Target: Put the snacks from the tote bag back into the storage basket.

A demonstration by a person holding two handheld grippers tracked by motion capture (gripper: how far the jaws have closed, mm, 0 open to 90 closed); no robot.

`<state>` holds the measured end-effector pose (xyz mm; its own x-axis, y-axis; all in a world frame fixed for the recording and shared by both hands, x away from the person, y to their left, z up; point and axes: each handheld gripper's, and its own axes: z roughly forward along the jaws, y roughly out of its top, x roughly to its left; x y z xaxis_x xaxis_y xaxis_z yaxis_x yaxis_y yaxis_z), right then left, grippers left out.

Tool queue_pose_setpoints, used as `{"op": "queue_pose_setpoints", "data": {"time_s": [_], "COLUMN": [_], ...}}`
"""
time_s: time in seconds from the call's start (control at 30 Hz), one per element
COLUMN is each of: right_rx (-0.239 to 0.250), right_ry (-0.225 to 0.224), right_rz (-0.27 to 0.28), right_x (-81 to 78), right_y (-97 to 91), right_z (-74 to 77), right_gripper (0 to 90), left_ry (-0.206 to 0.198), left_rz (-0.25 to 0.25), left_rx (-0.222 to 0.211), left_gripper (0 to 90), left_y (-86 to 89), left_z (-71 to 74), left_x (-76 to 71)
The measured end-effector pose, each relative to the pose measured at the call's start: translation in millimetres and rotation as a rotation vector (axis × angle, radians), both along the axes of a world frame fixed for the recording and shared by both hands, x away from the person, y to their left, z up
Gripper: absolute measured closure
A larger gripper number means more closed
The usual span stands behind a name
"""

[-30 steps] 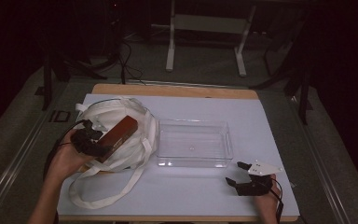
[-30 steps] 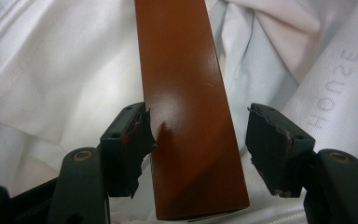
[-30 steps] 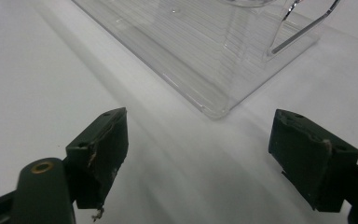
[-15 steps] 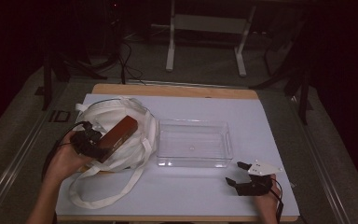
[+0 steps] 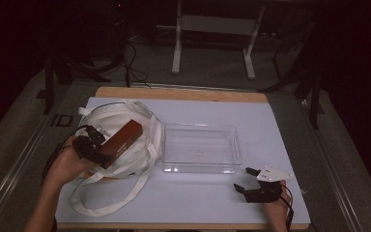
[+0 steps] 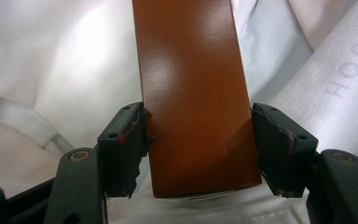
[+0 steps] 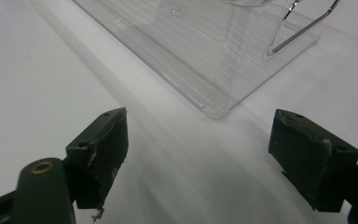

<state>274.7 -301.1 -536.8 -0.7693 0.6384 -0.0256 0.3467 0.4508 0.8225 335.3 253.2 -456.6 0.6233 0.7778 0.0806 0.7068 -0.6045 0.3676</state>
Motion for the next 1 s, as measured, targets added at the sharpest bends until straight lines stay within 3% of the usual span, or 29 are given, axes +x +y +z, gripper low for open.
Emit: {"op": "queue_pose_setpoints", "data": {"time_s": [0.13,0.3,0.4,0.7,0.87,1.0], "right_rx": [-0.001,-0.001,-0.001,-0.004,-0.003,-0.003], "right_ry": [0.002,0.002,0.002,0.006,0.006,0.006], "right_rz": [0.000,0.000,0.001,0.001,0.001,0.001], "right_x": [0.1,0.1,0.2,0.3,0.3,0.3], "right_y": [0.1,0.2,0.1,0.6,0.6,0.6], "right_z": [0.0,0.0,0.0,-0.2,-0.2,-0.2], "right_gripper": [19.7,19.7,19.7,19.7,19.7,19.7], "left_ry": [0.028,0.095,0.110,0.163,0.217,0.236], "left_rz": [0.008,0.027,0.035,0.053,0.059,0.060], "left_rx": [0.000,0.022,0.028,0.088,0.128,0.144], "left_gripper": [37.7,37.7,37.7,37.2,37.0,37.0], "left_y": [0.5,-2.3,-3.2,-9.9,-13.0,-14.6], "left_z": [0.5,0.7,0.2,-5.6,-15.1,-20.2], "left_x": [2.7,9.6,11.1,16.3,21.1,22.2]}}
